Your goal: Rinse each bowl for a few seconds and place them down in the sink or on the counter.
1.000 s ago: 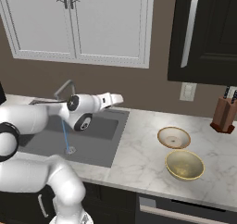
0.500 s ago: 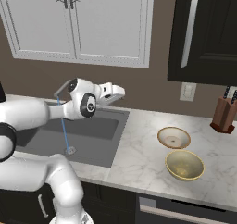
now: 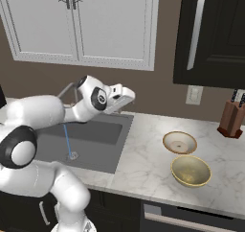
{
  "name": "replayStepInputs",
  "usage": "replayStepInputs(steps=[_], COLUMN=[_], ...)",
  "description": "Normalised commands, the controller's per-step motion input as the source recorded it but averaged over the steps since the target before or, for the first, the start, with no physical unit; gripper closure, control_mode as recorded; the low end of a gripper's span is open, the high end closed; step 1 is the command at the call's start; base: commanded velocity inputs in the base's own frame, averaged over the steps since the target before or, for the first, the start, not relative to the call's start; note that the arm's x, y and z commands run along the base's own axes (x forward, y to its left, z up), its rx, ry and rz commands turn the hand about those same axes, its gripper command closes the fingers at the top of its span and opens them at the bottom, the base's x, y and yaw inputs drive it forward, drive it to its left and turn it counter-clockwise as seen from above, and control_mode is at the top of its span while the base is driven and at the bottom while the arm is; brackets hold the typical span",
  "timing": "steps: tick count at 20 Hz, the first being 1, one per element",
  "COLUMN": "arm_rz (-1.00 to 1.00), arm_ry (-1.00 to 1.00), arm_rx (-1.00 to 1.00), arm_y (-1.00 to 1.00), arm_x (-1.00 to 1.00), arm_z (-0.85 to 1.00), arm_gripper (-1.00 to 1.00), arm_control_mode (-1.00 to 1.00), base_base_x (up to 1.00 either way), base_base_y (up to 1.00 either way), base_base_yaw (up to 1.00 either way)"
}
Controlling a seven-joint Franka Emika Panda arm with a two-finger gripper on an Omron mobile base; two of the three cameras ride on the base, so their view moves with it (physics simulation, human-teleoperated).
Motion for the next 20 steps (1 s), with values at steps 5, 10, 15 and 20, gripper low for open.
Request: replayStepInputs(steps=[5, 10, 15, 20], arm_rz=[-0.04, -0.04, -0.05, -0.05], arm_ry=[0.12, 0.07, 0.06, 0.07], arm_rx=[0.00, -0.02, -0.02, -0.01], arm_y=[-0.13, -0.10, -0.13, -0.19], arm_x=[-0.11, -0.14, -0.12, -0.12], arm_z=[-0.01, 0.00, -0.01, -0.04], arm_gripper=[-1.00, -1.00, -1.00, -1.00], arm_control_mode=[-1.00, -1.00, -1.00, -1.00], base_base_x=[0.00, 0.00, 0.00, 0.00], base_base_y=[0.00, 0.00, 0.00, 0.00], base_base_yaw=[0.00, 0.00, 0.00, 0.00])
